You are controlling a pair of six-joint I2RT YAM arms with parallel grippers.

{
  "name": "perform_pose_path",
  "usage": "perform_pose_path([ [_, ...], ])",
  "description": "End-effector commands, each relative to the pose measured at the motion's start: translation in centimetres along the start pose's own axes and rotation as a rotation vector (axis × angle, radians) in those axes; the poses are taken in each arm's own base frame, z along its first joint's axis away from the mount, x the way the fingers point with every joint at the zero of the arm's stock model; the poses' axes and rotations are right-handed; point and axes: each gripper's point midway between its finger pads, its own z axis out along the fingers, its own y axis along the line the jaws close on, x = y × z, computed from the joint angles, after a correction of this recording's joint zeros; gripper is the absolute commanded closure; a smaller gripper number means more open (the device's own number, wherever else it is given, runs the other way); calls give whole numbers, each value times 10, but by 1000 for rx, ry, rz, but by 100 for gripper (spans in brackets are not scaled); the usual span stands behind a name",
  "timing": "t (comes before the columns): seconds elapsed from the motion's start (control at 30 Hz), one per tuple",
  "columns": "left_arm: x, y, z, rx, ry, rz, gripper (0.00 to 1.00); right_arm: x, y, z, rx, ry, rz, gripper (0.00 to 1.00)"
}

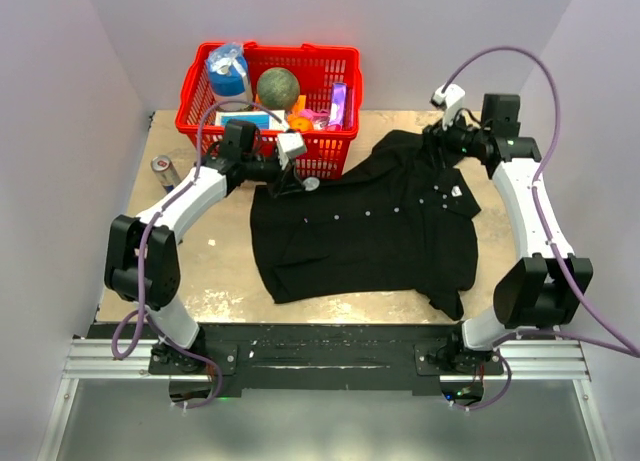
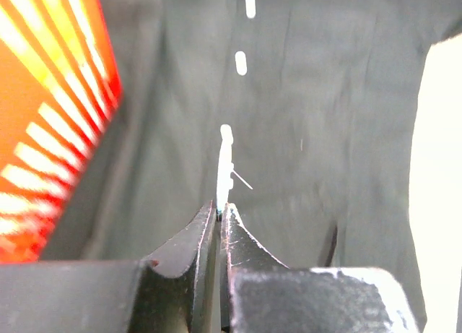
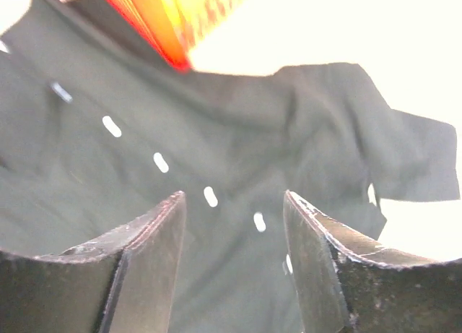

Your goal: Remove the brooch from the garment

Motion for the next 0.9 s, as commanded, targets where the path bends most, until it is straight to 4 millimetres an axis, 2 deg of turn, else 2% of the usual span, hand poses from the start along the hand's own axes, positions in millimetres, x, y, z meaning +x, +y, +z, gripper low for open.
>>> perform_pose_path([
  [0.0,-90,2,-18,30,-208,65,100,-56,31,3,-188,-178,69,38],
  [0.1,-115,6,-18,58,-245,33,100,-85,64,7,-276,-218,5,31],
  [0.13,-120,7,-18,66,-254,27,100,-90,71,8,-290,-221,-11,22],
  [0.17,-127,5,-19,84,-267,4,100,-95,78,8,-302,-231,-39,17],
  [0.2,-129,4,-19,91,-275,-5,100,-98,94,11,-336,-234,-67,10],
  [0.27,-131,0,-19,106,-298,-32,100,-100,105,14,-356,-244,-103,5],
  [0.3,-131,-1,-20,108,-302,-38,100,-102,115,17,-377,-246,-118,6],
  [0.43,-126,-11,-20,128,-300,-32,100,-108,133,20,-426,-259,-167,17],
  [0.6,-123,-23,-21,173,-296,-16,100,-114,166,24,-484,-263,-309,19],
  [0.73,-115,-32,-16,179,-256,42,100,-110,177,33,-508,-247,-333,23],
  [0.87,-117,-35,-16,176,-259,70,100,-108,184,39,-533,-235,-396,29],
])
